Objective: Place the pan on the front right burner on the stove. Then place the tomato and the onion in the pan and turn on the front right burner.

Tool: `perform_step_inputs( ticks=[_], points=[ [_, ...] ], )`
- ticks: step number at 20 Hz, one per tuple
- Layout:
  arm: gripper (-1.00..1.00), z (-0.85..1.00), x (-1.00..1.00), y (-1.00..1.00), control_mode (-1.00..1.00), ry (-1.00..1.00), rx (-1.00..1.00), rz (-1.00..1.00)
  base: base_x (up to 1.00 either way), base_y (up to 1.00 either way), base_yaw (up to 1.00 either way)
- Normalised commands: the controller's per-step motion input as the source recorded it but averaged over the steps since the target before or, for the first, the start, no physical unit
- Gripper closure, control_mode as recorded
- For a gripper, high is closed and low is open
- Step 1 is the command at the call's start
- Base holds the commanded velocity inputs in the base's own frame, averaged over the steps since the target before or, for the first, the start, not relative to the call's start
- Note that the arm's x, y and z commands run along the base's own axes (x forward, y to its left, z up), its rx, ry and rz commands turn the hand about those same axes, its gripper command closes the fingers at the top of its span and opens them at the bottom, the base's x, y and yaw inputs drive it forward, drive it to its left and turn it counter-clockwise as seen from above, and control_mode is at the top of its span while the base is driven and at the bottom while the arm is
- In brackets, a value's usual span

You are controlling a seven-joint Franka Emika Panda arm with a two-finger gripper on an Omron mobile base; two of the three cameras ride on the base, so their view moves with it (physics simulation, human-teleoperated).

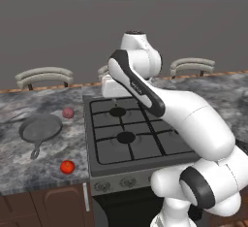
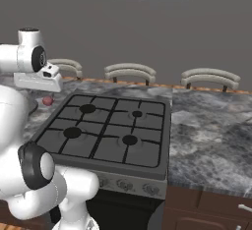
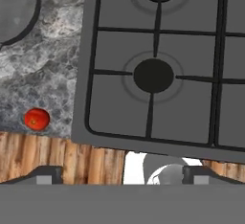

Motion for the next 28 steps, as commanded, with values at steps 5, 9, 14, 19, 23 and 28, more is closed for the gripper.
perform_step_inputs(
  ticks=[5, 9, 14, 19, 23, 28],
  points=[
    [-1.00, 0.00, -0.23, 0.30, -1.00, 0.10, 0.08, 0.00, 0.00, 0.00, 0.00],
    [-1.00, -0.04, -0.16, 0.39, -1.00, 0.04, 0.05, 0.00, 0.00, 0.00, 0.00],
    [-1.00, -0.25, -0.02, 0.41, -1.00, 0.00, 0.00, 0.02, 0.00, 0.00, 0.00],
    [-1.00, -0.19, 0.00, 0.55, -1.00, 0.00, 0.00, 0.03, 0.00, 0.00, 0.00],
    [-1.00, -0.07, 0.10, 0.70, -1.00, 0.00, 0.00, 0.00, 0.00, 0.00, 0.00],
    [-1.00, 0.00, 0.13, 0.77, -1.00, 0.00, 0.00, 0.00, 0.00, 0.00, 0.00]
  ],
)
